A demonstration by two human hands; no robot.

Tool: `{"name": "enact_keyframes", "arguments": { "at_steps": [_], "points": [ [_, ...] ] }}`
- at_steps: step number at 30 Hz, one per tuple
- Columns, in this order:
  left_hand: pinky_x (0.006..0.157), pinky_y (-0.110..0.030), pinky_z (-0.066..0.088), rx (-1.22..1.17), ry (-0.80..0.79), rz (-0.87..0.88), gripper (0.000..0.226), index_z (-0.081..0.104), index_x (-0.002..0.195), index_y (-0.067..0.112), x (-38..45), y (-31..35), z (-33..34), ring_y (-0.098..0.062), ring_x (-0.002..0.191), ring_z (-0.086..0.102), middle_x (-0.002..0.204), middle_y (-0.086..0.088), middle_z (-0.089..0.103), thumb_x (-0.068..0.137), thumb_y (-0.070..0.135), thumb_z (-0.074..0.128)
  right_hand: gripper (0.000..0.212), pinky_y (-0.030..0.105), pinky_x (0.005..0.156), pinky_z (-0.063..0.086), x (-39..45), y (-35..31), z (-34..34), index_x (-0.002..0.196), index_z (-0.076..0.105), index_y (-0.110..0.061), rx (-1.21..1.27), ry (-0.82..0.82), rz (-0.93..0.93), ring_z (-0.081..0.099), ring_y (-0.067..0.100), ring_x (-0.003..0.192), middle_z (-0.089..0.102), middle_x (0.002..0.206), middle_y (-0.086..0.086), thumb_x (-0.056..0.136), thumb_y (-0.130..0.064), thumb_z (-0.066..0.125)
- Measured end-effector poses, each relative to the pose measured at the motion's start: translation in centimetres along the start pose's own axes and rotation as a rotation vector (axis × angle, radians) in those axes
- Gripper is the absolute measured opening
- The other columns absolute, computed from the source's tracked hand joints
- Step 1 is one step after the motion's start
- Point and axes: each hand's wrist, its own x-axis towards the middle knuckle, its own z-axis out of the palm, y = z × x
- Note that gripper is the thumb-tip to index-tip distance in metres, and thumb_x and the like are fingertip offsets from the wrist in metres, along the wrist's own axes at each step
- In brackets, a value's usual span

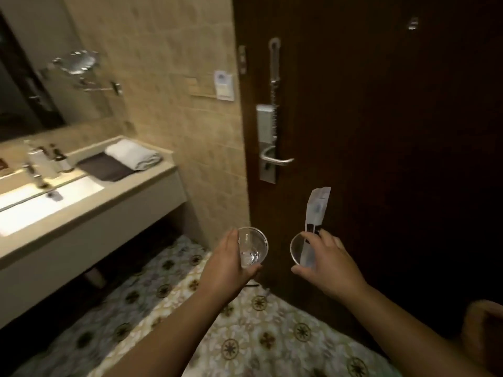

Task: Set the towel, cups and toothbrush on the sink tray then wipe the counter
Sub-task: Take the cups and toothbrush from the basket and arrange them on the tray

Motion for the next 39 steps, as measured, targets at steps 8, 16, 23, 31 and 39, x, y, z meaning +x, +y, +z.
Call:
{"name": "enact_keyframes", "arguments": {
  "at_steps": [8,16,23,31,39],
  "points": [
    [0.107,-0.037,0.039,0.042,0.152,-0.261,0.093,0.029,0.148,0.011,4.1,-17.5,-10.3,-0.022,0.137,0.038,0.152,-0.009,0.038,0.078,0.049,0.076,0.081,0.036,0.100,0.041,13.9,-16.7,9.8,0.140,0.036,-0.034,0.087,-0.141,-0.236,0.036,0.021,0.129,0.041,0.143,-0.003,0.072,-0.063,0.069],
    [0.102,-0.032,0.039,0.106,0.285,-0.416,0.094,0.032,0.147,0.009,14.4,-30.8,-14.5,-0.024,0.132,0.044,0.148,-0.010,0.043,0.076,0.049,0.079,0.082,0.038,0.098,0.043,31.2,-27.0,20.3,0.143,0.034,-0.032,0.159,-0.245,-0.428,0.037,0.024,0.127,0.040,0.143,-0.002,0.074,-0.061,0.068],
    [0.093,-0.036,0.049,0.093,0.393,-0.557,0.090,0.034,0.143,0.016,27.3,-39.2,-19.8,-0.024,0.120,0.054,0.141,-0.007,0.049,0.073,0.048,0.082,0.084,0.041,0.100,0.044,47.9,-36.2,25.2,0.142,0.036,-0.028,0.184,-0.297,-0.554,0.041,0.026,0.127,0.041,0.146,0.000,0.073,-0.057,0.073],
    [0.085,-0.024,0.036,0.084,0.444,-0.586,0.083,0.039,0.137,0.018,37.9,-50.1,-22.2,-0.022,0.120,0.052,0.137,-0.005,0.052,0.072,0.047,0.082,0.084,0.044,0.104,0.041,61.1,-44.0,31.0,0.143,0.036,-0.029,0.128,-0.306,-0.606,0.038,0.026,0.130,0.042,0.146,0.002,0.074,-0.059,0.072],
    [0.081,-0.026,0.041,0.070,0.428,-0.614,0.085,0.036,0.137,0.026,48.6,-64.8,-25.1,-0.020,0.116,0.055,0.139,0.000,0.051,0.070,0.052,0.081,0.080,0.041,0.103,0.040,72.6,-52.4,39.3,0.140,0.040,-0.026,0.112,-0.313,-0.595,0.038,0.028,0.129,0.042,0.145,0.004,0.073,-0.056,0.072]
  ]
}}
